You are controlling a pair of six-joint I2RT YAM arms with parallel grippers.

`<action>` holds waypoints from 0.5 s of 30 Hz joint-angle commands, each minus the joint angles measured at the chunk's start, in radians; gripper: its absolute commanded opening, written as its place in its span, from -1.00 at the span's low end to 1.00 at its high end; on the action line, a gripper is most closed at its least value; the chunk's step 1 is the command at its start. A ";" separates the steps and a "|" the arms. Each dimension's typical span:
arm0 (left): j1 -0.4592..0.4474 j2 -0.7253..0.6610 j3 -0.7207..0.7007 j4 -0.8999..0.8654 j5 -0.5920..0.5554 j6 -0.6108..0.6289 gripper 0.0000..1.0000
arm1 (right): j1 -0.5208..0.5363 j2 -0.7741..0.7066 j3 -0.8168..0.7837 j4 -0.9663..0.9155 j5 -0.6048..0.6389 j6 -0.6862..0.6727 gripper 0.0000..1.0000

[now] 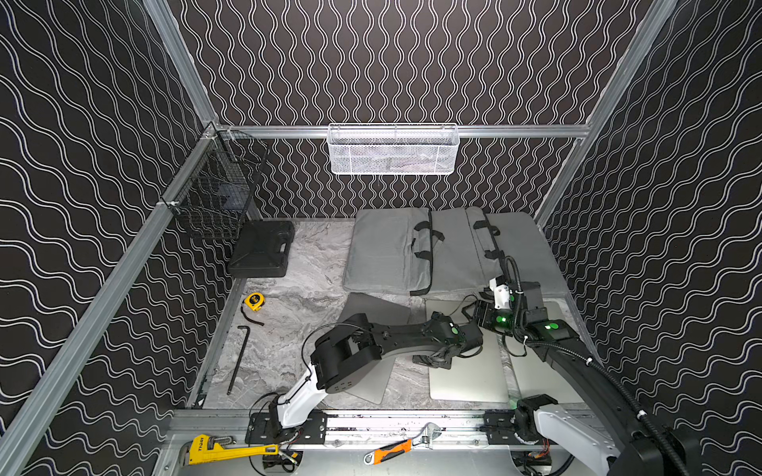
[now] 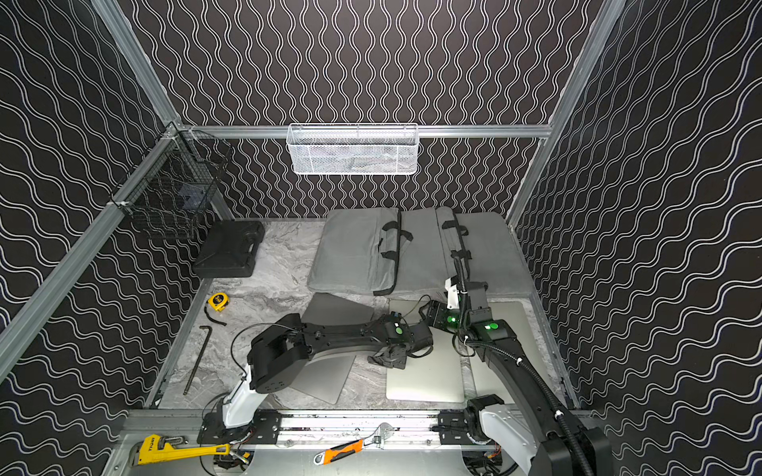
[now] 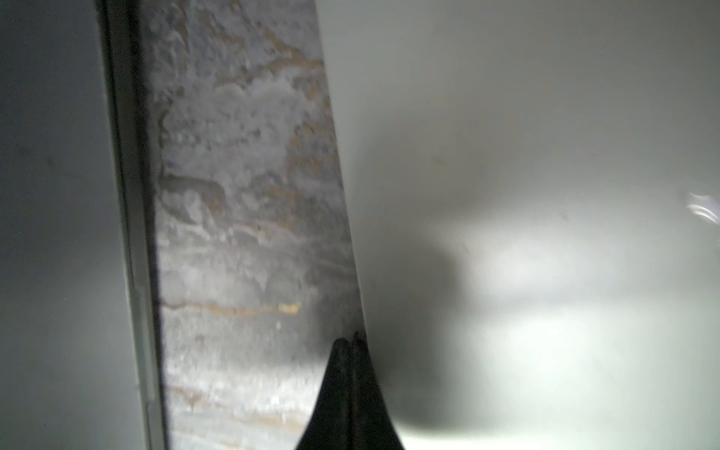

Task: Open the zippered laptop bag and take out the laptop
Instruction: Place the laptop at the center of the board.

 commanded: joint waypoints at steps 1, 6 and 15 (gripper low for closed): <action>0.001 -0.061 0.001 0.059 -0.031 0.051 -1.00 | 0.000 -0.011 0.035 -0.045 0.045 -0.025 0.46; 0.017 -0.156 0.006 -0.052 -0.157 0.108 -0.97 | 0.000 -0.020 0.095 -0.071 0.082 -0.028 0.46; 0.123 -0.403 -0.032 -0.160 -0.355 0.239 -0.79 | -0.001 -0.010 0.220 -0.114 0.251 -0.060 0.49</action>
